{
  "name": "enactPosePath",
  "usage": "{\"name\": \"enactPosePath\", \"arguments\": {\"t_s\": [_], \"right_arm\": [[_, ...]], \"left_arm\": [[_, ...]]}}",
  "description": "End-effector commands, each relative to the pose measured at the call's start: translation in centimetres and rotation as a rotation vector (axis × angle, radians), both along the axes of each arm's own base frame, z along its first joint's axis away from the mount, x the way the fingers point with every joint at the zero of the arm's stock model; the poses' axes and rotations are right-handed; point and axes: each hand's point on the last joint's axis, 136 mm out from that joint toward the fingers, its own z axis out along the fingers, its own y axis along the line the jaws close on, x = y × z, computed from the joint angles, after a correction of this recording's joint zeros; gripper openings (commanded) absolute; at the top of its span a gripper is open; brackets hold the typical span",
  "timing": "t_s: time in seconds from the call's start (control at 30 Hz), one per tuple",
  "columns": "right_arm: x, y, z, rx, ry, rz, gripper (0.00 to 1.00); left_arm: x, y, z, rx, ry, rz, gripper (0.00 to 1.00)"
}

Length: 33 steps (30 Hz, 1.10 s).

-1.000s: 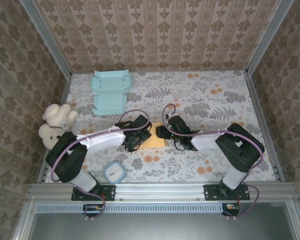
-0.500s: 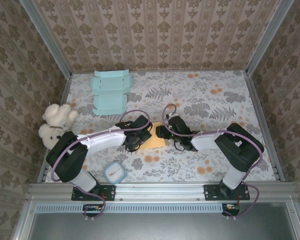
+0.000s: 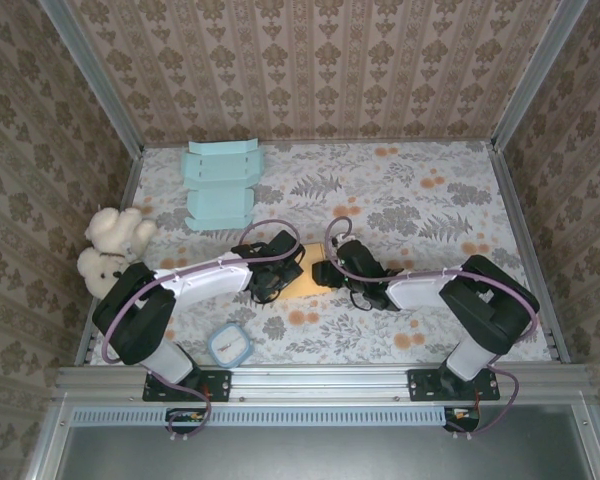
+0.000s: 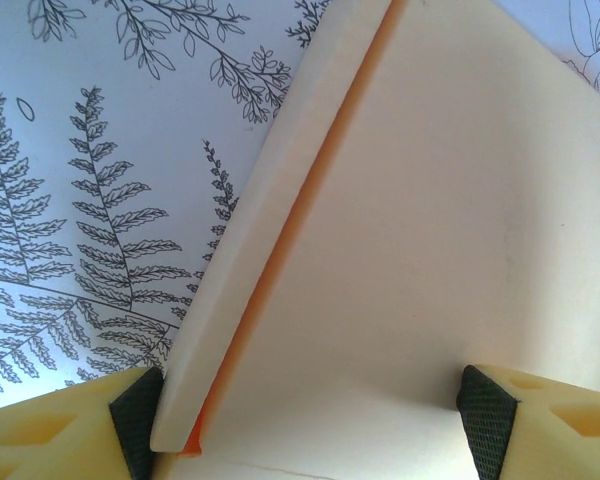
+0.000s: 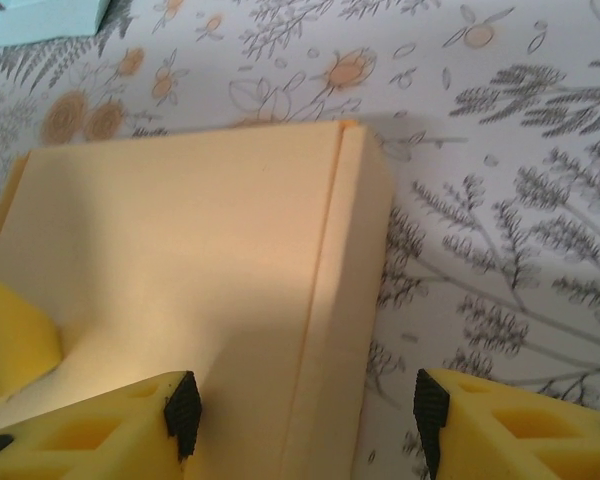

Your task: Fold the paper box

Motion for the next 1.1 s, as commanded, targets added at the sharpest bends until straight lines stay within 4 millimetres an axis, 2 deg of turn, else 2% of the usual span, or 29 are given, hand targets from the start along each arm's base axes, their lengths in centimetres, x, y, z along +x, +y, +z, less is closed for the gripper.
{"name": "enactPosePath", "arguments": {"t_s": [0.0,0.23,0.43,0.73,1.07], "right_arm": [[-2.4,-0.9,-1.6,-0.075,0.05,0.022,0.61],[-3.8,-0.4,-1.8,-0.063,0.064,0.053,0.59],[-4.6,-0.7,-1.9,-0.077,0.07,0.057,0.59],[-5.7,-1.1,-1.0,-0.087,0.059,0.066,0.59],[-6.0,0.2,-0.5,-0.026,0.066,0.095,0.54]], "left_arm": [[-0.5,1.4,-1.1,0.043,0.016,0.044,0.78],[-0.5,1.7,-1.2,0.05,0.014,0.051,0.78],[-0.6,2.0,-1.3,0.061,0.015,0.057,0.77],[-0.4,2.3,-1.2,0.069,0.006,0.065,0.77],[-0.4,2.2,-1.2,0.069,0.009,0.064,0.76]]}}
